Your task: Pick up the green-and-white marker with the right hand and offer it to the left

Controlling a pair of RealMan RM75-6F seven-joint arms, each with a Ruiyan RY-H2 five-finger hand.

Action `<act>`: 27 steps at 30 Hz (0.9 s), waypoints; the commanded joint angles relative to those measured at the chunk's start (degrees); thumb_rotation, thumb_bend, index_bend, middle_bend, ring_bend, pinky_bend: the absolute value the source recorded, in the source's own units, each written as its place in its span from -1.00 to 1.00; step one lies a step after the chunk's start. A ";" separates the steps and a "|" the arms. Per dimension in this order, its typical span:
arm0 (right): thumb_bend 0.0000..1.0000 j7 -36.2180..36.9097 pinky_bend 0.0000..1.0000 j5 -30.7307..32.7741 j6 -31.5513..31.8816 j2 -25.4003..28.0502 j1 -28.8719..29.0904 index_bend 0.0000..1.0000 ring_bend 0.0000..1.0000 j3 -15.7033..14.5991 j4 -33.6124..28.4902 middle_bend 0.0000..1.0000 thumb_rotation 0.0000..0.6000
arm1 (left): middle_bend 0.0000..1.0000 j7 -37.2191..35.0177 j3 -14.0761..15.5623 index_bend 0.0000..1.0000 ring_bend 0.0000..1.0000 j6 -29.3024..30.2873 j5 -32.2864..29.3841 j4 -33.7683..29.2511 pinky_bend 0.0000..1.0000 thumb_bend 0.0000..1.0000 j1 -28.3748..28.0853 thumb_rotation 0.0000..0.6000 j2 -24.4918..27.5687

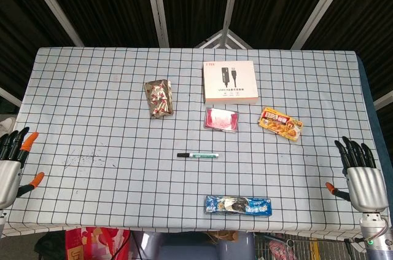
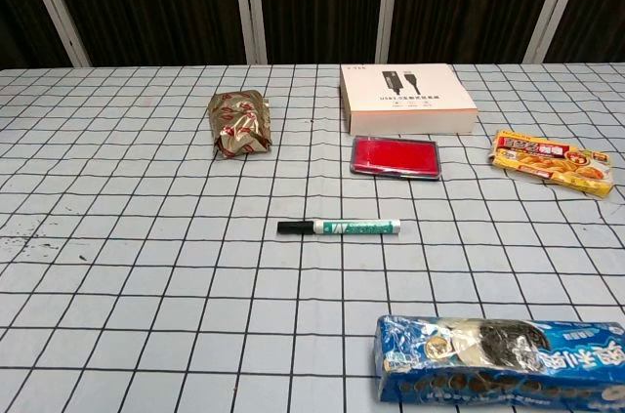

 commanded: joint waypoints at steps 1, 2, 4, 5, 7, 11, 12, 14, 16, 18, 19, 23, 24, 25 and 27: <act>-0.73 -0.11 -0.88 0.16 -0.16 0.01 0.15 -0.82 -0.83 0.16 -0.19 -0.93 1.00 | -1.00 0.02 -0.35 -0.80 -1.00 -0.23 -0.57 -0.20 -1.00 -0.33 -0.17 1.00 -0.09; -0.73 -0.14 -0.88 0.13 -0.19 -0.05 0.17 -0.81 -0.83 0.15 -0.22 -0.93 1.00 | -1.00 -0.04 -0.34 -0.80 -1.00 -0.31 -0.63 -0.15 -1.00 -0.33 -0.18 1.00 -0.14; -0.73 -0.36 -0.88 -0.03 -0.35 -0.21 0.25 -0.82 -0.83 0.00 -0.31 -0.93 1.00 | -1.00 -0.13 -0.21 -0.80 -1.00 -0.53 -0.66 0.08 -1.00 -0.33 -0.20 1.00 -0.29; -0.73 -0.82 -0.88 -0.21 -0.53 -0.30 0.31 -0.82 -0.83 -0.18 -0.32 -0.93 1.00 | -1.00 -0.15 -0.06 -0.80 -1.00 -0.75 -0.69 0.39 -1.00 -0.33 -0.21 1.00 -0.45; -0.73 -1.59 -0.88 -0.21 -0.69 -0.40 0.41 -0.81 -0.83 -0.24 -0.35 -0.93 1.00 | -1.00 -0.09 0.00 -0.80 -1.00 -0.90 -0.77 0.93 -1.00 -0.33 -0.23 1.00 -0.71; -0.73 -1.99 -0.88 0.14 -0.65 -0.54 0.59 -0.78 -0.83 0.16 -1.25 -0.93 1.00 | -1.00 -1.18 -0.28 -0.80 -1.00 -0.75 -0.94 1.83 -1.00 -0.33 -0.28 1.00 -1.10; -0.73 -2.00 -0.88 0.18 -0.69 -0.51 0.62 -0.77 -0.83 0.20 -1.42 -0.93 1.00 | -1.00 -1.37 -0.35 -0.80 -1.00 -0.78 -1.05 1.98 -1.00 -0.33 -0.30 1.00 -1.12; -0.73 -2.43 -0.88 0.20 -1.08 -0.29 0.83 -0.77 -0.83 0.17 -1.95 -0.93 1.00 | -1.00 -1.71 -0.50 -0.80 -1.00 -1.13 -1.53 2.20 -1.00 -0.33 -0.41 1.00 -1.04; -0.73 -3.29 -0.88 0.12 -1.48 -0.18 1.13 -0.75 -0.83 0.16 -2.51 -0.93 1.00 | -1.00 -1.73 -0.56 -0.80 -1.00 -1.18 -1.72 2.20 -1.00 -0.33 -0.42 1.00 -0.96; -0.73 -3.42 -0.88 -0.23 -1.56 -0.49 1.30 -0.74 -0.83 0.05 -2.98 -0.93 1.00 | -1.00 -1.62 -0.08 -0.80 -1.00 -0.51 -0.73 2.02 -1.00 -0.33 -0.06 1.00 -0.97; -0.73 -3.46 -0.88 -0.19 -1.74 -0.59 1.37 -0.74 -0.83 -0.01 -3.00 -0.93 1.00 | -1.00 -1.55 0.00 -0.80 -1.00 -0.36 -0.53 1.99 -1.00 -0.33 0.01 1.00 -0.97; -0.73 -4.17 -0.88 0.16 -2.29 -0.44 1.60 -0.72 -0.83 -0.01 -3.22 -0.93 1.00 | -1.00 -0.86 -0.17 -0.80 -1.00 -0.33 -0.55 1.10 -1.00 -0.33 -0.07 1.00 -0.41; -0.73 -4.13 -0.88 0.17 -2.12 -0.41 1.59 -0.71 -0.83 0.09 -3.34 -0.93 1.00 | -1.00 -0.76 -0.31 -0.80 -1.00 -0.16 -0.52 0.82 -1.00 -0.33 -0.08 1.00 -0.29; -0.73 -3.61 -0.88 0.16 -1.84 -0.47 1.48 -0.71 -0.83 0.14 -3.43 -0.93 1.00 | -1.00 -0.96 -0.43 -0.80 -1.00 0.15 -0.36 0.35 -1.00 -0.33 -0.03 1.00 -0.17; -0.73 -3.20 -0.88 0.13 -1.82 -0.53 1.46 -0.69 -0.83 0.11 -3.34 -0.93 1.00 | -1.00 -1.03 -0.38 -0.80 -1.00 0.12 -0.39 0.14 -1.00 -0.33 0.01 1.00 -0.07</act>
